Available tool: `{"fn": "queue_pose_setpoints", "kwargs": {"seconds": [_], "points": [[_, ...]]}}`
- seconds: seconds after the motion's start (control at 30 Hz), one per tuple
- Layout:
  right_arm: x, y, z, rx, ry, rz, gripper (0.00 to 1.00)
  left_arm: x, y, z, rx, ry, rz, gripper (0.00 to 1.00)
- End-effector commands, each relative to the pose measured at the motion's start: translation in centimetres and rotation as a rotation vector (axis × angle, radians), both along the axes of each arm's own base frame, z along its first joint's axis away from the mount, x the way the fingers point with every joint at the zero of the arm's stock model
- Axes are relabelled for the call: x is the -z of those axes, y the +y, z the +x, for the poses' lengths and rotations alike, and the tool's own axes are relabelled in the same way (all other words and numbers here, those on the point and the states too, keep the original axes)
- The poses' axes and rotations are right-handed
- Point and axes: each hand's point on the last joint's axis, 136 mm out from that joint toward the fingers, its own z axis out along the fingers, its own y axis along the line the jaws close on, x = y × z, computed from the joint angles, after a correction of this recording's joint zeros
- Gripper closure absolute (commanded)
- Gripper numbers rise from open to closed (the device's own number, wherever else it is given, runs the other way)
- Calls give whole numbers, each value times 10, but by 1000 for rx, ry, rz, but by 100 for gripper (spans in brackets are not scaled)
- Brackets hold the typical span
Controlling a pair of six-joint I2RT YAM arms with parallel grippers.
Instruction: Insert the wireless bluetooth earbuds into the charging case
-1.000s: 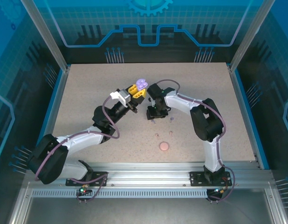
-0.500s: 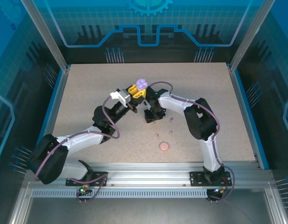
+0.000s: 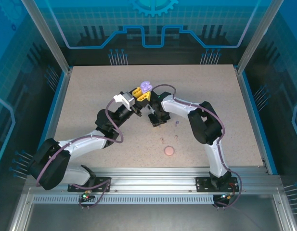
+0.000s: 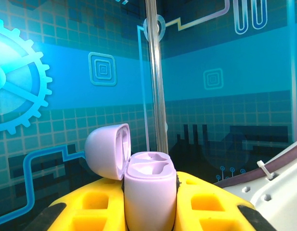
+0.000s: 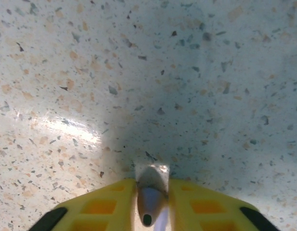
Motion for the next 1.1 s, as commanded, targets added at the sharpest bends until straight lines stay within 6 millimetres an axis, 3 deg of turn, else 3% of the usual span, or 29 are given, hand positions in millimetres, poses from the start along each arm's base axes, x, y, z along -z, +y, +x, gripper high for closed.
{"fn": "queue_pose_setpoints", "kwargs": {"seconds": [0.0,0.33,0.53,0.67,0.83,0.97,1.07], "points": [[11,0,-12,-20,42,-22,80,-17,5,2,-16,-30,-34,100],[-22,-17,-6,87,-42,55,88,-20,4,2,-11,-33,-34,100],[-77,-35,1,168,-172,139,88,-25,2,1,-8,-48,-23,100],[-135,-46,10,200,-312,202,88,-27,0,-1,5,-62,-8,100],[-232,-55,20,204,-562,325,88,-28,-9,-9,58,-83,30,100],[-310,-63,16,193,-776,438,87,-28,-19,-18,115,-119,79,100],[-356,-71,8,181,-911,507,87,-30,-28,-23,140,-154,135,100]]}}
